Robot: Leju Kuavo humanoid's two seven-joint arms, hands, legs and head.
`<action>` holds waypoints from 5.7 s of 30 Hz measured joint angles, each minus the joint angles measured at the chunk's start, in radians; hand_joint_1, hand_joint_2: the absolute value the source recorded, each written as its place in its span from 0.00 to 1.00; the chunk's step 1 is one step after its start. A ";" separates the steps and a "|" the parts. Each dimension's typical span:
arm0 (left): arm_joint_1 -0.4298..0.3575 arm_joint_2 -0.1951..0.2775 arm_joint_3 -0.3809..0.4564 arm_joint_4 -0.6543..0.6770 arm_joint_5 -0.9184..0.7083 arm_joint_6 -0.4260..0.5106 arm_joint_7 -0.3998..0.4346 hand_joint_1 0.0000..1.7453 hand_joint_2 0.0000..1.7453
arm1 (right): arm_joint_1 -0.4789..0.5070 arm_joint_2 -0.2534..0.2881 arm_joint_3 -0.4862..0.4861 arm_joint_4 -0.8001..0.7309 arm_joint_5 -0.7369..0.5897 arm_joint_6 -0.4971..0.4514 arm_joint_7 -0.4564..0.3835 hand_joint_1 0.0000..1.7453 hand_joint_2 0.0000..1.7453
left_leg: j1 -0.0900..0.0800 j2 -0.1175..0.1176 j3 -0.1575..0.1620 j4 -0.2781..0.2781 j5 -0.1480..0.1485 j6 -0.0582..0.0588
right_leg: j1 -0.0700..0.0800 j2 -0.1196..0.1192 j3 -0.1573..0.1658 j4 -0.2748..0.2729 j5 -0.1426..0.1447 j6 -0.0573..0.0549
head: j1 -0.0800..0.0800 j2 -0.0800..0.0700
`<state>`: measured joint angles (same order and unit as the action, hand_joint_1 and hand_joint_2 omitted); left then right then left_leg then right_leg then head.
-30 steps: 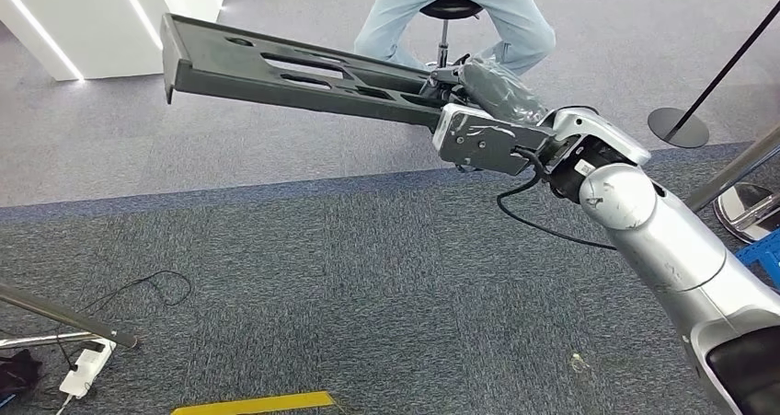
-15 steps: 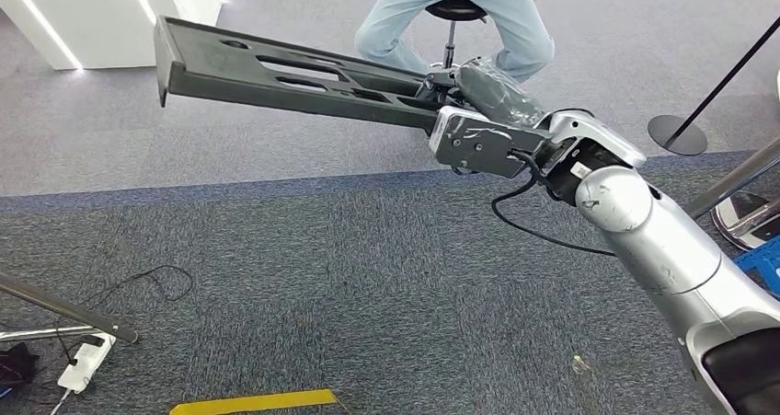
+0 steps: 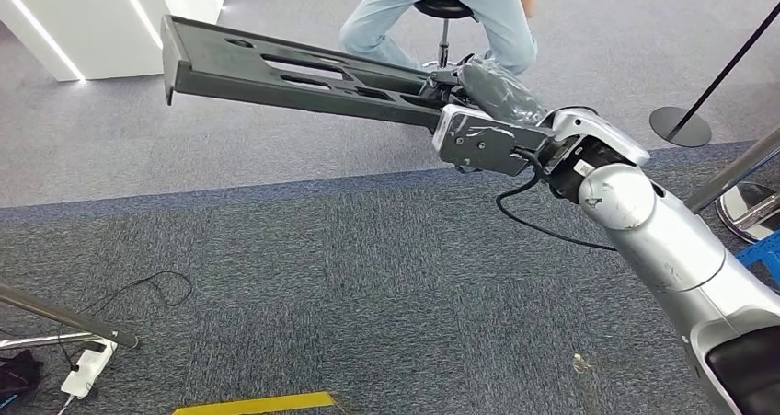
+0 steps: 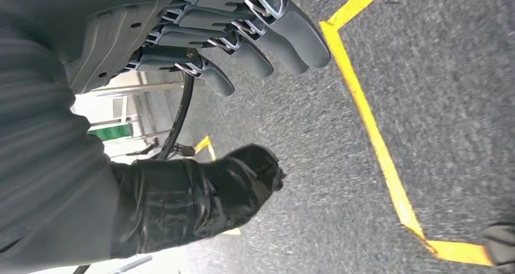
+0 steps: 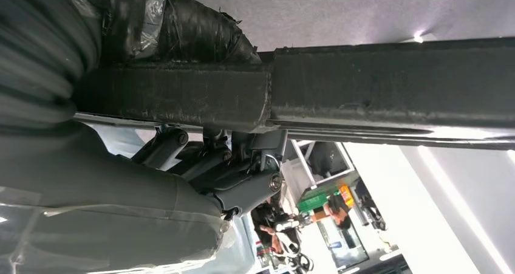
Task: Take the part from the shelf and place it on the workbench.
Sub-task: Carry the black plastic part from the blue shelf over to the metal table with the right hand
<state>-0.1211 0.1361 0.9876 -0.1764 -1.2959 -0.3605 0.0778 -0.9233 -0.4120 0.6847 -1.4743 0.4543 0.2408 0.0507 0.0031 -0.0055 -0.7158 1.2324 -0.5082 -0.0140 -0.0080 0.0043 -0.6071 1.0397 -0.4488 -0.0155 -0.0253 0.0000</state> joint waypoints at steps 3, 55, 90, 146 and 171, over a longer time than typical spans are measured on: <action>-0.002 0.000 0.000 0.000 0.000 0.001 0.000 0.00 1.00 | -0.004 0.000 0.000 0.000 0.000 0.000 0.000 1.00 1.00 | -0.007 -0.001 0.087 -0.180 0.066 0.012 | 0.002 0.002 -0.001 -0.001 0.000 0.005 | 0.000 0.000; -0.001 0.002 0.000 0.000 0.000 0.001 0.000 0.00 1.00 | 0.000 -0.001 0.000 -0.001 0.000 0.000 0.000 1.00 1.00 | -0.005 0.000 0.065 -0.125 0.014 0.009 | -0.005 -0.002 -0.010 -0.001 0.011 0.005 | 0.003 0.000; 0.002 -0.029 0.000 0.006 0.053 0.215 -0.534 0.00 1.00 | 0.792 0.249 -0.055 0.812 -0.797 -0.233 -0.384 1.00 1.00 | 0.032 -0.012 -0.008 0.055 -0.066 -0.001 | 0.028 -0.022 0.055 -0.065 0.006 -0.014 | 0.018 0.000; -0.009 -0.011 0.000 0.006 0.053 0.215 -0.536 0.00 1.00 | 0.789 0.365 -0.153 1.184 -0.789 -0.224 -0.395 1.00 1.00 | 0.012 -0.006 0.146 -0.239 0.054 0.011 | 0.000 0.001 0.066 -0.049 -0.023 0.024 | 0.020 0.000; -0.009 -0.011 0.000 0.006 0.053 0.215 -0.536 0.00 1.00 | 0.788 0.366 -0.164 1.189 -0.789 -0.224 -0.395 1.00 1.00 | 0.012 -0.006 0.146 -0.239 0.054 0.011 | 0.000 0.001 0.066 -0.049 -0.023 0.024 | 0.020 0.000</action>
<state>-0.1297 0.1247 0.9876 -0.1701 -1.2425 -0.1453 -0.4585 -0.1348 -0.0458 0.5211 -0.2853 -0.3346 0.0164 -0.3445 0.0148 -0.0115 -0.5700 0.9931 -0.4547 -0.0033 -0.0085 0.0052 -0.5409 0.9910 -0.4720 0.0084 -0.0053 0.0000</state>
